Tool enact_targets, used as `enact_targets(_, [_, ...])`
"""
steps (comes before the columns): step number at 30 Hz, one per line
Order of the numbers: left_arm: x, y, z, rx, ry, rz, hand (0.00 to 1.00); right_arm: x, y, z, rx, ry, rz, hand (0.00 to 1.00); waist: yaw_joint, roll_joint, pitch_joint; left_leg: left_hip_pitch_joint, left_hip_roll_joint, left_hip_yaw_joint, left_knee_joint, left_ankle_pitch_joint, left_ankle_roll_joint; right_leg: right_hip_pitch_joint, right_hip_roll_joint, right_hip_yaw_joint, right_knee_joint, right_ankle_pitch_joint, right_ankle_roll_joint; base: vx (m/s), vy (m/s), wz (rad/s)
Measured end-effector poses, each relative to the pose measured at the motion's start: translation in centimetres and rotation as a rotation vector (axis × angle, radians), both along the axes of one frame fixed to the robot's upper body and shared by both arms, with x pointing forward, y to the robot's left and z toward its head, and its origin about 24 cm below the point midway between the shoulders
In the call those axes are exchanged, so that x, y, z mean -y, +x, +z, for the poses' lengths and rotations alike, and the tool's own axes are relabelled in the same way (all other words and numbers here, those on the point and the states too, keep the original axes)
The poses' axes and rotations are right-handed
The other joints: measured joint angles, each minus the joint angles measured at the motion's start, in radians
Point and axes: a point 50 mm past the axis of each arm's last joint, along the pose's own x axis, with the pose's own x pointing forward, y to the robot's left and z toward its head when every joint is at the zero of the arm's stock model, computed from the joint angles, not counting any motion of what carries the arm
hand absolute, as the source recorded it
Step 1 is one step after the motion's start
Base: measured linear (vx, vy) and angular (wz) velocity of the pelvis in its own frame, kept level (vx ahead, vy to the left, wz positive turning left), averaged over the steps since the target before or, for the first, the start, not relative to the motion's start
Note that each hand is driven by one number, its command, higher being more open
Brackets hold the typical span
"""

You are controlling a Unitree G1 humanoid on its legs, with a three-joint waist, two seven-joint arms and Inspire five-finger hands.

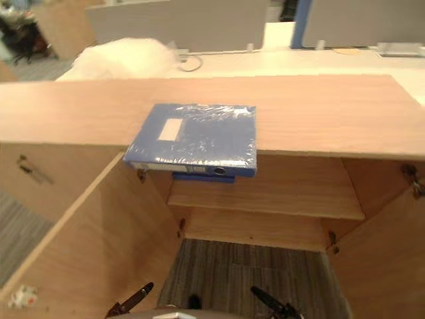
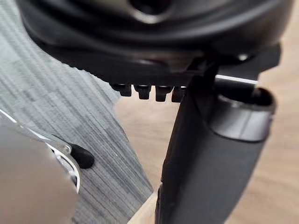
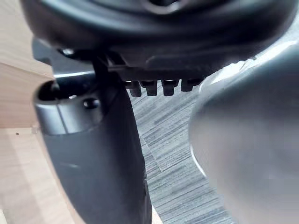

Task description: Walk over to the cabinet, pick up the folder, carry it to the office cabinet, place the folder inside the office cabinet, then close the office cabinet door

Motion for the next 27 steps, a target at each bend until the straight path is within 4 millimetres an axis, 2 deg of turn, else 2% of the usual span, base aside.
enact_targets(1, [0.2,0.0,0.0,0.005,-0.009,-0.012,1.00,-0.1,0.6,0.1,0.011,-0.007,0.032,1.00,-0.016,0.007,-0.003,0.012,0.001,0.008,-0.030,-0.004,-0.001,-0.023,0.005,-0.069,-0.023,-0.033,0.009,0.01,0.065,-0.41])
enact_targets(2, [0.3,0.2,0.0,0.014,-0.014,-0.020,1.00,-0.1,0.8,0.1,0.014,-0.008,0.041,1.00,-0.023,0.007,-0.003,0.015,0.003,0.006,-0.044,-0.003,-0.002,-0.030,0.017,-0.099,-0.048,-0.051,0.016,0.00,0.010,-0.38])
enact_targets(3, [0.4,0.5,0.0,0.030,-0.026,-0.022,1.00,-0.3,0.8,0.1,0.010,-0.009,0.063,1.00,-0.030,0.009,-0.004,0.020,0.007,-0.003,-0.068,0.001,-0.009,-0.030,0.054,-0.142,-0.132,-0.073,0.021,0.02,-0.059,-0.27])
enact_targets(4, [0.1,0.7,0.1,0.049,-0.036,-0.025,1.00,-0.4,0.6,0.0,0.002,-0.006,0.063,1.00,-0.033,0.001,-0.009,0.033,0.004,-0.039,-0.096,0.007,-0.019,0.008,0.070,-0.192,-0.226,-0.076,0.004,0.06,-0.114,-0.27])
enact_targets(5, [0.1,1.0,0.2,0.065,-0.048,-0.022,1.00,-0.5,0.3,-0.1,-0.005,0.000,0.059,1.00,-0.034,-0.007,-0.005,0.046,0.002,-0.061,-0.113,0.018,-0.036,0.048,0.076,-0.209,-0.297,-0.078,0.003,0.08,-0.176,-0.28])
enact_targets(6, [-0.1,1.6,0.3,0.089,-0.058,0.003,1.00,-0.8,0.1,-0.2,-0.011,0.010,0.055,1.00,-0.029,-0.018,0.000,0.050,0.006,-0.073,-0.127,0.038,-0.048,0.082,0.085,-0.217,-0.376,-0.086,0.024,0.07,-0.188,-0.17])
enact_targets(7, [0.1,1.8,0.3,0.099,-0.068,0.020,1.00,-0.8,0.2,-0.1,-0.008,0.011,0.052,1.00,-0.033,-0.012,0.003,0.050,0.016,-0.087,-0.127,0.047,-0.047,0.088,0.097,-0.224,-0.388,-0.080,0.021,0.05,-0.230,-0.04])
enact_targets(9, [0.1,2.7,0.6,0.149,-0.084,0.051,1.00,-0.6,-0.1,-0.1,-0.015,0.005,0.055,1.00,-0.043,-0.017,0.002,0.053,0.028,-0.112,-0.124,0.063,-0.044,0.108,0.117,-0.243,-0.406,-0.081,0.012,0.06,-0.201,0.25])
enact_targets(12, [0.8,5.3,1.8,0.286,-0.113,-0.005,1.00,-0.2,-1.0,-0.2,-0.041,-0.004,0.064,1.00,-0.040,-0.025,-0.003,0.055,0.052,-0.150,-0.122,0.065,-0.056,0.145,0.150,-0.276,-0.441,-0.076,-0.002,0.10,-0.210,0.27])
enact_targets(14, [1.2,7.0,2.8,0.376,-0.121,-0.058,1.00,-0.3,-0.9,-0.2,-0.042,-0.009,0.105,1.00,-0.040,-0.034,-0.004,0.053,0.067,-0.155,-0.122,0.062,-0.064,0.146,0.168,-0.273,-0.452,-0.071,-0.010,0.08,-0.152,-0.03])
enact_targets(16, [1.6,7.9,3.4,0.423,-0.125,-0.093,1.00,-0.5,-0.8,-0.2,-0.043,-0.007,0.132,1.00,-0.041,-0.039,-0.008,0.054,0.072,-0.156,-0.122,0.060,-0.068,0.152,0.174,-0.269,-0.468,-0.066,-0.019,0.05,-0.069,-0.08])
enact_targets(21, [2.0,9.0,4.9,0.515,-0.103,-0.167,1.00,-0.4,-0.6,-0.2,-0.048,-0.022,0.183,1.00,-0.041,-0.042,-0.010,0.054,0.074,-0.159,-0.122,0.059,-0.068,0.155,0.175,-0.264,-0.477,-0.062,-0.025,0.01,-0.017,-0.03])
enact_targets(27, [1.1,7.9,6.2,0.519,0.036,-0.326,1.00,-0.3,-0.4,-0.1,-0.049,-0.026,0.234,1.00,-0.038,-0.036,-0.013,0.044,0.073,-0.182,-0.126,0.060,-0.068,0.155,0.176,-0.281,-0.478,-0.061,-0.027,-0.04,-0.012,0.09])
